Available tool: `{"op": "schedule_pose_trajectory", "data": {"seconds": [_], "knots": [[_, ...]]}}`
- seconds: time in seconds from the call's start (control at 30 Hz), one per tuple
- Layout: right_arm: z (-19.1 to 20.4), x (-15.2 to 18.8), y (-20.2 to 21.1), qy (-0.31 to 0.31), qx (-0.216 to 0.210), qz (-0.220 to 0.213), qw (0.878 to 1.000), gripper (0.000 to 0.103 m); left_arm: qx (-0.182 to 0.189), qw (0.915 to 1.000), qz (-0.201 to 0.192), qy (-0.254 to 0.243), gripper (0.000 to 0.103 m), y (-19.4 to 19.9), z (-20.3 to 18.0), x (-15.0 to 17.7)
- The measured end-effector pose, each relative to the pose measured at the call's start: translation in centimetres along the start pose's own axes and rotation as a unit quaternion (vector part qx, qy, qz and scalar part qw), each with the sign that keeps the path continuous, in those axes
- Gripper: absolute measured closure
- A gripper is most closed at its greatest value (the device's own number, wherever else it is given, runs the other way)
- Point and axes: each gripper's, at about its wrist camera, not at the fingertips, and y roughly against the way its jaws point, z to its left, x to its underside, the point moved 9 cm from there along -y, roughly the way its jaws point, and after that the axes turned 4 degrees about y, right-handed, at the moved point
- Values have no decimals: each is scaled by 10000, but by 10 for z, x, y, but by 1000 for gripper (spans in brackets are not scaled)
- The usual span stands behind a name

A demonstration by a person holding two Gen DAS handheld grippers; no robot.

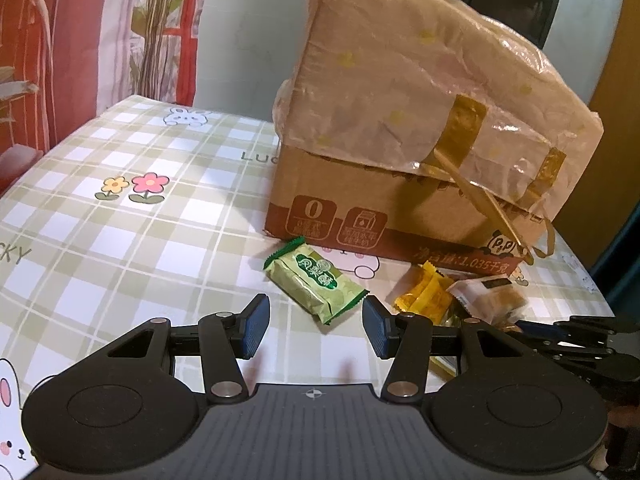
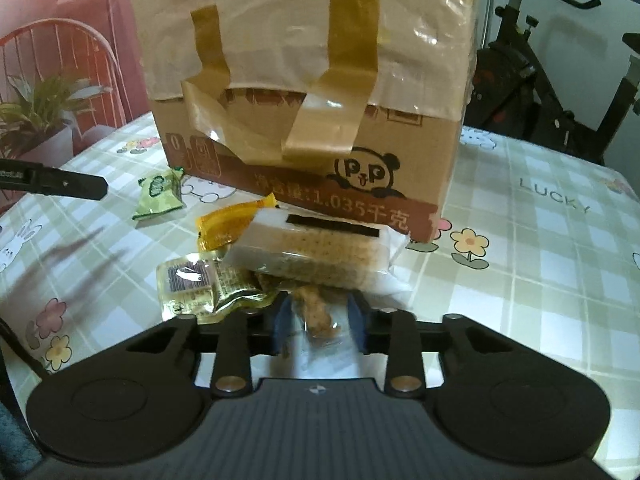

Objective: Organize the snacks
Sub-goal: 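Grasp the green packet with left while right grasps the white cracker pack, then carry green packet in left and small clear snack in right into box, open both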

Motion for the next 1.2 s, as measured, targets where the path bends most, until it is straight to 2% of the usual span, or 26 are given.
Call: {"op": "schedule_pose_trajectory", "data": {"seconds": [0.3, 0.57, 0.7, 0.8, 0.83, 0.87, 0.9, 1.03, 1.2], "knots": [[-3, 9, 8, -315, 85, -342, 9989, 82, -63, 9996, 123, 259, 49, -25, -9, -8], [-1, 10, 9, -221, 137, -416, 9988, 82, -760, 9936, 197, 818, 49, -63, 3, -21], [-2, 10, 9, -235, 108, -437, 9987, 82, -893, 9940, 144, 614, 44, -72, -3, -24], [-2, 10, 9, -225, 111, -443, 9987, 82, -1000, 9941, 134, 410, 45, -75, -9, -24], [-1, 10, 9, -227, 110, -442, 9987, 82, -999, 9943, 138, 339, 46, -75, -11, -23], [-1, 10, 9, -230, 108, -443, 9987, 82, -1007, 9945, 137, 271, 57, -73, -12, -22], [-2, 10, 9, -232, 106, -444, 9987, 82, -994, 9948, 140, 199, 59, -71, -12, -20], [-1, 10, 9, -232, 107, -446, 9987, 82, -828, 9964, 192, -5, 61, -55, -14, -9], [-2, 10, 9, -231, 109, -447, 9987, 82, -513, 9983, 275, 44, 62, -33, -8, 7]]}}
